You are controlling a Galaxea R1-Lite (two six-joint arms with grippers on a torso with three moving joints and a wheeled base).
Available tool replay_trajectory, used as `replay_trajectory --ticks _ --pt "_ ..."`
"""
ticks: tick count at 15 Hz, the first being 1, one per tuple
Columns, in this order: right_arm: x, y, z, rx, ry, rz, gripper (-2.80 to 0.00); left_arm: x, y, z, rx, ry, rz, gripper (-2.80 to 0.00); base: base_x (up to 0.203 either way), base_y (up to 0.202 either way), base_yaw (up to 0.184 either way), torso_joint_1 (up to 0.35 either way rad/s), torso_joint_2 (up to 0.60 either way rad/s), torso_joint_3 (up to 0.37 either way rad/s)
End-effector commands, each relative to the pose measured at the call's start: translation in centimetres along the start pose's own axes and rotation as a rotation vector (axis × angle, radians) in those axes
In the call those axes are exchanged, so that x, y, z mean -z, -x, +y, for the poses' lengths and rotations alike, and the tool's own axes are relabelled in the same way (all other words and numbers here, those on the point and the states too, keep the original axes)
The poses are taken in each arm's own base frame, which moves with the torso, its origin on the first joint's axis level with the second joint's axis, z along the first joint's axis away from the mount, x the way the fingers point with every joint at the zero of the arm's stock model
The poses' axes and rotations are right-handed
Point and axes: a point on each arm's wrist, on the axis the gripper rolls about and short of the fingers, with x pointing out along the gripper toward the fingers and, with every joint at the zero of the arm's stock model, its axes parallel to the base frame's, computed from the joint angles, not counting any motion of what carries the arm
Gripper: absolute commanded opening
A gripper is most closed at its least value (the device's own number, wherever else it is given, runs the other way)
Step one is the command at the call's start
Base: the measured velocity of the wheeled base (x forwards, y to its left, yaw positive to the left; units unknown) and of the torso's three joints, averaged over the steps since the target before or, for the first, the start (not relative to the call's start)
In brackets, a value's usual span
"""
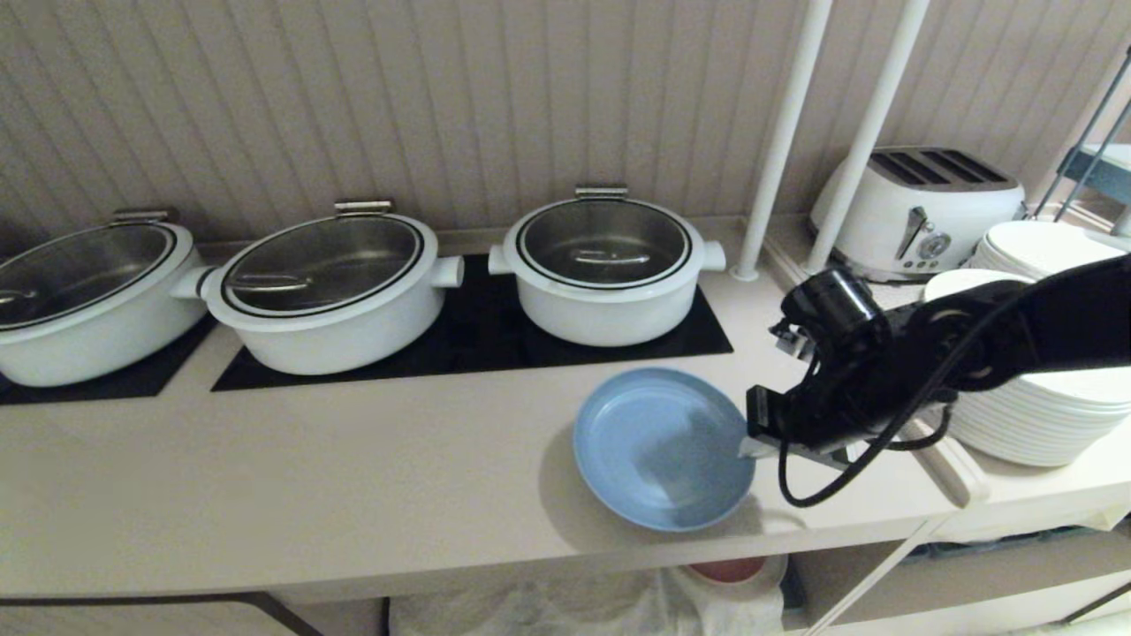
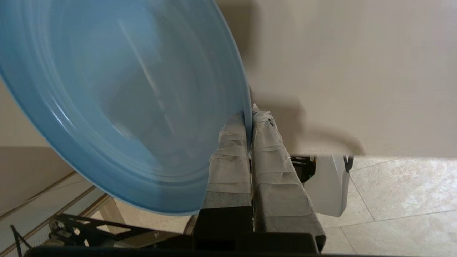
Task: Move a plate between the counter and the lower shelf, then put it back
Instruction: Put the plate
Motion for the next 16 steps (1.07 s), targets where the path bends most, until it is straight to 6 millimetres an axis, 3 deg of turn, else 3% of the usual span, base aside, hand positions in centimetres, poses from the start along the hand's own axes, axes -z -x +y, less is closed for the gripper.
replay_trajectory --ticks 1,16 --pt "-0.2 -1.4 -0.1 0.004 -0.010 0.027 -2.80 0.0 0.0 0.0 0.000 0.000 0.000 -2.80 0.000 0.000 0.000 0.000 0.00 0.000" --pt "-1.4 -2.8 -2.2 0.006 -0.063 0.038 -2.80 0.0 0.0 0.0 0.000 0.000 0.000 -2.80 0.000 0.000 0.000 0.000 0.00 0.000"
